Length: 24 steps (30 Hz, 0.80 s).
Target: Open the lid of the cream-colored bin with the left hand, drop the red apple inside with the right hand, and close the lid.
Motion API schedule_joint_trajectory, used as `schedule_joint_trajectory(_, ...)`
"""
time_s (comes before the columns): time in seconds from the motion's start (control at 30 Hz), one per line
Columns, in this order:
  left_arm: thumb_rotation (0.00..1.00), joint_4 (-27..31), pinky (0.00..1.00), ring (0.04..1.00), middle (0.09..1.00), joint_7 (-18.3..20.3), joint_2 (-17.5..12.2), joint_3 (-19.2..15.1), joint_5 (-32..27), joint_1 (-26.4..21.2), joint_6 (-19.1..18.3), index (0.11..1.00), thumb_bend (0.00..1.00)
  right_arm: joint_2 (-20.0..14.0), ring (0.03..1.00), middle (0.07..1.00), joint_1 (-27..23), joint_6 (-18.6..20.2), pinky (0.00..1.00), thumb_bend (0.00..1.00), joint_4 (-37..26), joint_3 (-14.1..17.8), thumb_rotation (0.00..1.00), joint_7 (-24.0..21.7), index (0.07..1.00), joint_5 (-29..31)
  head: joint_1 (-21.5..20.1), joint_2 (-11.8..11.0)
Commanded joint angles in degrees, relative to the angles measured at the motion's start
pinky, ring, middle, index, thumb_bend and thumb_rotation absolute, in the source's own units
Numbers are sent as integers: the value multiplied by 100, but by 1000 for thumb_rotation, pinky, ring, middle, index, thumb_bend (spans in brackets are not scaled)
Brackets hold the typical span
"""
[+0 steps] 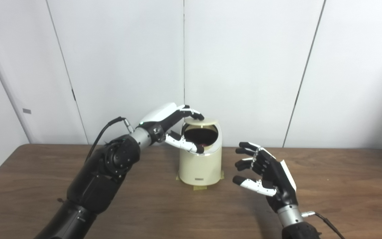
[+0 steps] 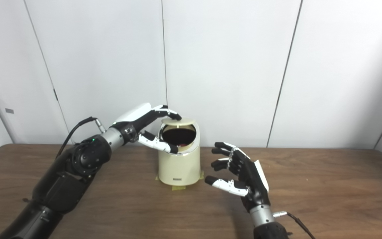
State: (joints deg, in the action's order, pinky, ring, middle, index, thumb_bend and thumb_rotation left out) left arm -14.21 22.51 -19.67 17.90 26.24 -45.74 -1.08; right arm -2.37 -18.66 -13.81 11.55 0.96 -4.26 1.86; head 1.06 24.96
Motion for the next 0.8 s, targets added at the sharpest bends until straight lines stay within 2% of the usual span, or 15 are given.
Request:
schedule_joint_trajectory(0.0,431,277,1000,1000,862,32,-118,-9,-4,-235,150,828,961,15,559,703,-171,-50,536,825,-226,-4,248,29,719,23,-4,13)
schedule_joint_trajectory(0.1,414,376,1000,998,860,45,-175,96,175,-212,246,826,958,17,554,700,-178,-22,533,827,-232,-16,245,29,717,19,-21,29)
schedule_joint_trajectory(0.2,483,474,1000,974,847,15,-267,280,536,-209,360,820,993,15,557,696,-192,-34,532,842,-226,-33,262,-7,718,56,-41,50)
schedule_joint_trajectory(0.3,438,563,1000,969,843,19,-345,435,891,-203,412,817,975,21,549,694,-199,-37,525,843,-236,-38,256,-17,721,76,-49,61)
schedule_joint_trajectory(0.47,362,627,1000,971,834,72,-343,481,996,-113,517,805,961,16,541,692,-204,-32,513,834,-249,-60,251,-11,719,36,-69,86)
schedule_joint_trajectory(0.7,361,667,1000,973,826,194,-323,518,1075,-33,549,795,954,38,531,689,-185,58,493,839,-348,-65,259,20,716,36,-82,112)
schedule_joint_trajectory(0.77,373,645,1000,965,812,145,-373,626,1317,-26,665,788,956,37,532,691,-179,80,493,839,-381,-66,259,23,716,30,-89,150)
